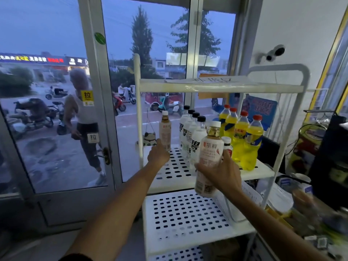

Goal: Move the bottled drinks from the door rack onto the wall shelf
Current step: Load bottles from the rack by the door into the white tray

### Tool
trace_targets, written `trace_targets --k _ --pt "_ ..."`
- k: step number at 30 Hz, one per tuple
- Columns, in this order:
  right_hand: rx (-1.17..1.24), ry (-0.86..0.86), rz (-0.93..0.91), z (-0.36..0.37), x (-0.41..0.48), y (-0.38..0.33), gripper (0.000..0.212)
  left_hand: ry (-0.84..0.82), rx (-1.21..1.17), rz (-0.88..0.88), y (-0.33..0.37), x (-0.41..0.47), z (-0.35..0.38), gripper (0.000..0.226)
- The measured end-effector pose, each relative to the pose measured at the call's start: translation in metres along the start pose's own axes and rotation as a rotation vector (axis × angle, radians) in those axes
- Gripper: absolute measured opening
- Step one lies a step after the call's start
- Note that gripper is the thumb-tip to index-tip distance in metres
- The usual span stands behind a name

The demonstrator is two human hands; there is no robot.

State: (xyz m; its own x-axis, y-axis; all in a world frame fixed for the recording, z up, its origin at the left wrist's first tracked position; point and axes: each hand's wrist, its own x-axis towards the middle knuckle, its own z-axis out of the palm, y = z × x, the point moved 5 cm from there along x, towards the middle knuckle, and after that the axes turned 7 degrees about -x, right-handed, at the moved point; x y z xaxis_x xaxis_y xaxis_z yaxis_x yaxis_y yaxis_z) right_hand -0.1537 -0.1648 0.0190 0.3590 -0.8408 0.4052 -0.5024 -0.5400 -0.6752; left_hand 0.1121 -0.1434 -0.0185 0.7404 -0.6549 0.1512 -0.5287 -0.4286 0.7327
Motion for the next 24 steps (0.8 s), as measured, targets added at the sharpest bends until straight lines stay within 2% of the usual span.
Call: trace_targets --k 3,6,12,14,19,24 --pt "0.017 0.012 0.017 -0.003 0.006 0.007 0.063 0.052 0.001 -0.005 -0.002 0.028 0.008 0.055" --pt "0.025 0.029 0.037 -0.004 0.01 0.012 0.063 0.111 -0.048 -0.078 -0.005 0.052 0.021 0.081" --pt "0.028 0.063 0.062 -0.005 0.017 0.022 0.065 0.245 -0.184 -0.164 0.001 0.105 0.035 0.107" --pt "0.018 0.07 0.064 -0.006 0.018 0.025 0.064 0.272 -0.208 -0.143 0.002 0.125 0.04 0.103" --pt "0.009 0.084 0.075 -0.008 0.022 0.032 0.063 0.347 -0.294 -0.044 0.005 0.145 0.043 0.074" --pt "0.024 0.093 0.105 -0.01 0.019 0.034 0.063 0.377 -0.274 -0.019 0.006 0.119 0.039 0.072"
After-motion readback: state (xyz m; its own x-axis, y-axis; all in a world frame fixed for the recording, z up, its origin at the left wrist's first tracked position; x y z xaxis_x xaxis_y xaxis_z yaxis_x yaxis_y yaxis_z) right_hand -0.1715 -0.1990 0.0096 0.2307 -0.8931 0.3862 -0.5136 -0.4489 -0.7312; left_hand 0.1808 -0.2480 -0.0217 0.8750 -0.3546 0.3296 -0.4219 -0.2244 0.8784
